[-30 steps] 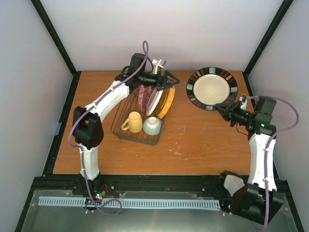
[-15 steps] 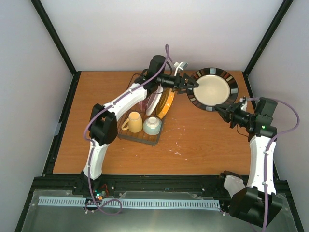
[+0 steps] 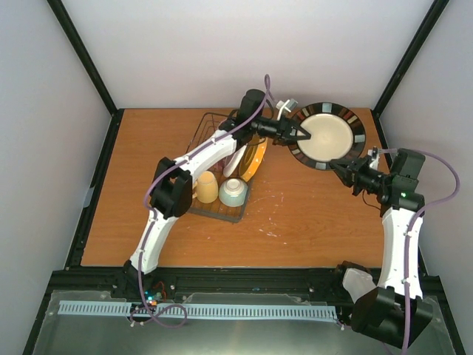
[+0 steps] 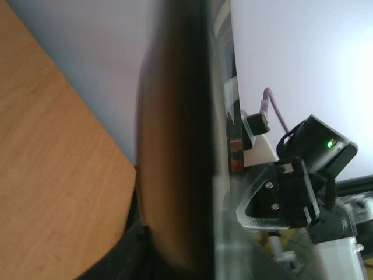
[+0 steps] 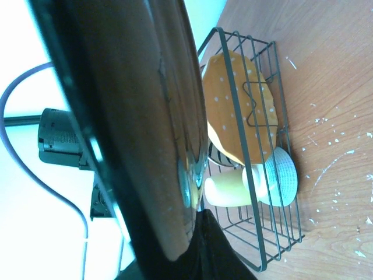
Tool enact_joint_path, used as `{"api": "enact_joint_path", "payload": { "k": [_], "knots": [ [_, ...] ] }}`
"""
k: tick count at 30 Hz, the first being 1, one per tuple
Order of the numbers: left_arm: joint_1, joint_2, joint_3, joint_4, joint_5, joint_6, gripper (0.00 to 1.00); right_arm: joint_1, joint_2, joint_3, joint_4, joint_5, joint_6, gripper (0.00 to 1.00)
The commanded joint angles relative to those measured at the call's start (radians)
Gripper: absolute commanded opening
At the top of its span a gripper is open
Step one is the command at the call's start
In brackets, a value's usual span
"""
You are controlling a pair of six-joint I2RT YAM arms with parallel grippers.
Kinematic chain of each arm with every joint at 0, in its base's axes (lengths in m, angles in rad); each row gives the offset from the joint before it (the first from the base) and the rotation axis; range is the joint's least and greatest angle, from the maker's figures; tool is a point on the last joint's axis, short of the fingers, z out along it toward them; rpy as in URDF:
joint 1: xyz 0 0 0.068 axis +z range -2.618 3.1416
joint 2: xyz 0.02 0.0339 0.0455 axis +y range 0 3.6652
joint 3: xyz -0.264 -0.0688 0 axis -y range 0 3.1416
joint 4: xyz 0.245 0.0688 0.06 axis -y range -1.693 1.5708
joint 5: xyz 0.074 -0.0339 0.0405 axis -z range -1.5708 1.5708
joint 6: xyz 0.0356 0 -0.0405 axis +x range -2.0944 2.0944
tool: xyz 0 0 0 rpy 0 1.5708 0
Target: Load the mixed dishes into the dish rack
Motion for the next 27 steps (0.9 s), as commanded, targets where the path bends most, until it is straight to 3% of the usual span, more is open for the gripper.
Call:
{"api": "enact_joint_path", "payload": {
  "k": [1, 2, 4, 7, 9, 12, 14, 15, 21, 27],
  "knots": [
    [-0.056, -0.009, 0.066, 0.064, 0.06, -0.021, 0.12, 0.025, -0.008, 0.036, 0.092, -0.098, -0.042, 0.03],
    [-0.055, -0.013, 0.067, 0.045, 0.053, -0.012, 0.02, 0.027, -0.006, 0.038, 0.093, -0.098, -0.043, 0.03],
    [-0.056, -0.024, 0.076, -0.016, 0.021, 0.034, 0.01, 0.031, -0.002, 0.04, 0.092, -0.096, -0.049, 0.03],
    [-0.043, -0.048, 0.151, -0.238, -0.074, 0.173, 0.01, 0.034, 0.007, 0.049, 0.062, -0.084, -0.076, 0.03],
    [-0.018, -0.084, 0.179, -0.362, -0.155, 0.252, 0.01, 0.033, 0.019, 0.066, 0.009, -0.057, -0.113, 0.1],
    [0.066, -0.186, 0.178, -0.507, -0.324, 0.333, 0.01, 0.033, 0.042, 0.094, -0.083, 0.011, -0.198, 0.47],
    [0.126, -0.271, 0.191, -0.618, -0.486, 0.4, 0.01, 0.032, 0.062, 0.108, -0.151, 0.077, -0.265, 0.9],
    [0.157, -0.314, 0.202, -0.699, -0.565, 0.43, 0.01, 0.032, 0.072, 0.112, -0.185, 0.112, -0.298, 0.94],
    [0.234, -0.542, 0.248, -0.995, -1.205, 0.589, 0.01, 0.032, 0.116, 0.075, -0.278, 0.392, -0.364, 1.0],
    [0.234, -0.65, 0.188, -1.109, -1.551, 0.669, 0.01, 0.034, 0.178, 0.023, -0.267, 0.461, -0.423, 1.0]
  ]
}}
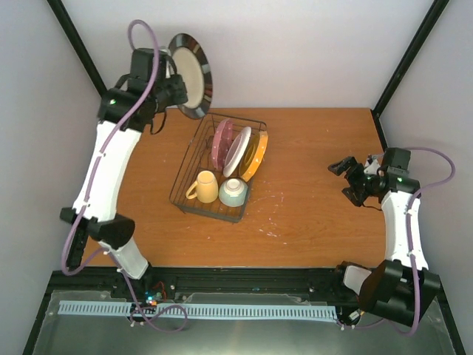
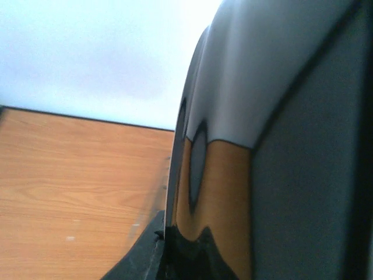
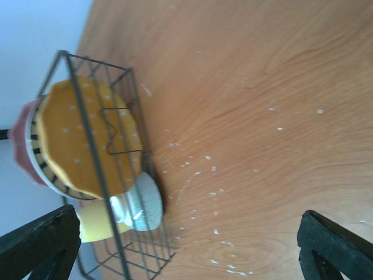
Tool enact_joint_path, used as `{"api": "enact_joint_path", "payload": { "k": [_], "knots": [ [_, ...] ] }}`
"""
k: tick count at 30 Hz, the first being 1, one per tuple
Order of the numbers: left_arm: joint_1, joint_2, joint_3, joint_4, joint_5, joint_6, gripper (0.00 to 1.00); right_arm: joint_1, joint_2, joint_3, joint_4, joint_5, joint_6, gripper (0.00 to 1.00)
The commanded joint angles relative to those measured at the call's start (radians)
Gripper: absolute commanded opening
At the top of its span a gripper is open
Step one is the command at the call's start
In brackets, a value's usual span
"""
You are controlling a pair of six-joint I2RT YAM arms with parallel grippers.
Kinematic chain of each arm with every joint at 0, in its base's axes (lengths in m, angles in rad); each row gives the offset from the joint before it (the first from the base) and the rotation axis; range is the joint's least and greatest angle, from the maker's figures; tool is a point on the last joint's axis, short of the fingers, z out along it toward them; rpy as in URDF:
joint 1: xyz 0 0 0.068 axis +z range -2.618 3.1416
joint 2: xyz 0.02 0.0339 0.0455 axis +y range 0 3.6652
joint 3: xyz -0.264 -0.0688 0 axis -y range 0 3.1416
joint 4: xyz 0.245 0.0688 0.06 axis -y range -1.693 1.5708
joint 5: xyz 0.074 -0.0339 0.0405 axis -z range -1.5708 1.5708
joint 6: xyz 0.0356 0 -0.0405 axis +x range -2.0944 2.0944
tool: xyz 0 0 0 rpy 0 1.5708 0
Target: Load the mixed dishes into the dish rack
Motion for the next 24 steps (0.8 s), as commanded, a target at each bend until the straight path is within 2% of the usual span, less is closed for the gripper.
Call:
{"api": "enact_joint_path", "payload": {
  "k": [1, 5, 7, 12, 24],
  "knots": [
    [-0.053, -0.076, 0.043, -0.089, -0.288, 0.125, 0.01, 0.006, 0.049, -0.035, -0.017, 0.087, -0.076, 1.0],
    [-0.057, -0.037, 0.024, -0.211, -0.299, 0.128, 0.01, 0.006, 0.089, -0.047, 0.016, 0.068, -0.081, 1.0],
    [-0.071, -0.036, -0.032, -0.226, -0.303, 0.128, 0.01, 0.007, 0.102, -0.042, 0.028, 0.061, -0.079, 1.0],
    [-0.106, -0.038, -0.168, -0.207, -0.357, 0.157, 0.01, 0.006, 0.111, -0.037, 0.047, 0.045, -0.076, 1.0],
    [-0.137, -0.017, -0.333, -0.041, -0.461, 0.272, 0.01, 0.007, 0.105, -0.06, 0.064, 0.04, -0.081, 1.0]
  ]
}}
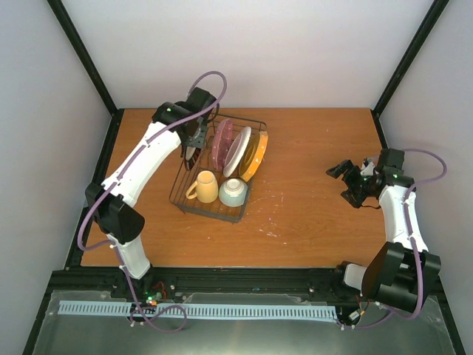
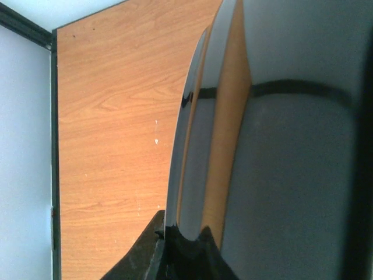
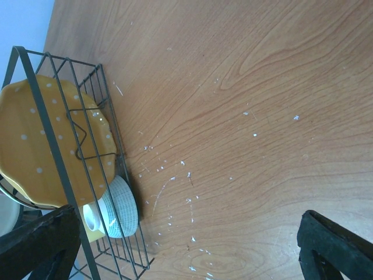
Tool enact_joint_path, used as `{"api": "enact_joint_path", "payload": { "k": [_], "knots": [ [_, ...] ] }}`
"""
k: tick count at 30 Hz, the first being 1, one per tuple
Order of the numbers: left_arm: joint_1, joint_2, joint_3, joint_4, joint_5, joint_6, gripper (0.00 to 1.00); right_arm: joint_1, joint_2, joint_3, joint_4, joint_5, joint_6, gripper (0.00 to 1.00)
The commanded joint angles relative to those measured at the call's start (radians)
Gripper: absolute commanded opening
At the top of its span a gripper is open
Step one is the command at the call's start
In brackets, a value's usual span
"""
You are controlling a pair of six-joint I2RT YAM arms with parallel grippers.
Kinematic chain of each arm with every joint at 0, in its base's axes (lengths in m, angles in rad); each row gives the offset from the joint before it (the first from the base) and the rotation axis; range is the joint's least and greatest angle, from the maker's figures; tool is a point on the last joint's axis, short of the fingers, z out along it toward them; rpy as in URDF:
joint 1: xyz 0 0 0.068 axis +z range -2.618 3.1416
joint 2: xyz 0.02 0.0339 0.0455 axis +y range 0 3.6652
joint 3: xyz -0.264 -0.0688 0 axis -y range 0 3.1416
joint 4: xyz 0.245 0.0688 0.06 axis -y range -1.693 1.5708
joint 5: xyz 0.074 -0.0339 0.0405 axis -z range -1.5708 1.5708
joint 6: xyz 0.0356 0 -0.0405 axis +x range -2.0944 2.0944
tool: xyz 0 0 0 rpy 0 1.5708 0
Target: Load the mixed dishes into the dish rack
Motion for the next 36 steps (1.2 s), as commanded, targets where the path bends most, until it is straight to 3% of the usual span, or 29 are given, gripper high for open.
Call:
{"api": "enact_joint_path", "payload": {
  "k": [1, 10, 21, 36],
  "knots": [
    [-0.006, -0.05, -0.022, 0.195, -0.125, 0.086, 0.01, 0.006, -0.004, -0.015, 0.027, -0.009, -0.016, 1.0],
    [-0.006, -0.025, -0.091, 0.391, -0.109, 0.182, 0.01, 0.005, 0.018, -0.008, 0.046, -0.008, -0.006, 1.0],
    [-0.006, 0.037, -0.035, 0.389, -0.072, 0.183, 0.01, 0.004, 0.044, 0.007, 0.043, -0.003, -0.013, 1.0],
    [-0.008, 0.098, -0.138, 0.364, -0.022, 0.099, 0.01, 0.006, 0.076, 0.011, 0.04, -0.01, -0.031, 1.0]
  ]
}}
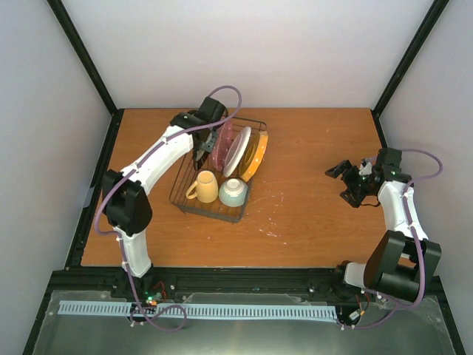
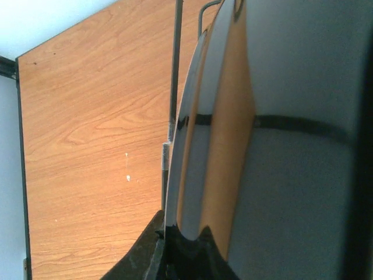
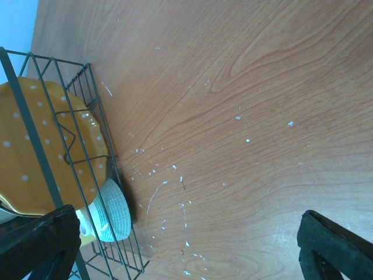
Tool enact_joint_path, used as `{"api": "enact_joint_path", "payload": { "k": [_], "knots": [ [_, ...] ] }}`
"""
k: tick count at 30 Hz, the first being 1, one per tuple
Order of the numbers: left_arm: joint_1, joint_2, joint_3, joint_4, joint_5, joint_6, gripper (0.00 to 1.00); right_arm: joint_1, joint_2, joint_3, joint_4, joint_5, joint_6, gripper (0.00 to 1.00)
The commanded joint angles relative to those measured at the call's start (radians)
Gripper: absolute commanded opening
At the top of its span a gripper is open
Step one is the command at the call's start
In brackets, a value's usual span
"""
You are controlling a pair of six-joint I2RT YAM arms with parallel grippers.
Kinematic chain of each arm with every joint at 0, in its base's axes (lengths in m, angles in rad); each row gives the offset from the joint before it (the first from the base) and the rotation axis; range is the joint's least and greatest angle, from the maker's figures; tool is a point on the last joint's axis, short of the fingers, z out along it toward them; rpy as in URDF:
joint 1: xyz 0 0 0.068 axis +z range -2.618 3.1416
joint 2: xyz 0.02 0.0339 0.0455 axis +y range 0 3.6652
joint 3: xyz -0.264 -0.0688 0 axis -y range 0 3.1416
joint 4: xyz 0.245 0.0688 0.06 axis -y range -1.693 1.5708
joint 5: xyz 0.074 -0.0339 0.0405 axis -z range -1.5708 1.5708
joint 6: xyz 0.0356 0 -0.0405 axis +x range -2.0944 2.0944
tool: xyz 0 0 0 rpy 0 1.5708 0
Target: Load the mixed dishes into the dish rack
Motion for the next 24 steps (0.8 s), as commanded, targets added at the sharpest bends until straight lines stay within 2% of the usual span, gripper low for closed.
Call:
{"api": "enact_joint_path", "payload": {
  "k": [1, 4, 5, 10, 17, 19, 20, 21, 24],
  "knots": [
    [-0.005, 0.027, 0.041, 0.028, -0.03, -0.065, 0.01, 0.006, 0.01, 0.011, 0.008, -0.007, -0.021, 1.0],
    [-0.005, 0.07, 0.069, -0.014, -0.033, -0.097, 0.01, 0.005, 0.013, 0.013, 0.007, -0.009, -0.023, 1.0],
    [-0.005, 0.077, 0.073, -0.018, -0.032, -0.102, 0.04, 0.006, 0.016, 0.015, 0.006, -0.011, -0.024, 1.0],
    [-0.005, 0.089, 0.082, -0.008, -0.036, -0.114, 0.36, 0.005, 0.028, 0.033, -0.002, -0.009, -0.029, 1.0],
    [-0.006, 0.103, 0.124, -0.029, -0.049, -0.131, 0.59, 0.006, 0.036, 0.056, -0.01, -0.008, -0.034, 1.0],
    [-0.006, 0.098, 0.141, -0.032, -0.058, -0.132, 0.76, 0.006, 0.037, 0.063, -0.011, -0.006, -0.032, 1.0],
    [-0.006, 0.095, 0.153, -0.033, -0.066, -0.131, 0.91, 0.005, 0.037, 0.068, -0.009, -0.007, -0.031, 1.0],
    [-0.007, 0.092, 0.171, -0.041, -0.076, -0.132, 0.99, 0.005, 0.037, 0.072, -0.009, -0.006, -0.029, 1.0],
    [-0.006, 0.086, 0.27, -0.08, -0.12, -0.139, 1.0, 0.005, 0.037, 0.084, -0.002, -0.006, -0.023, 1.0]
  ]
}}
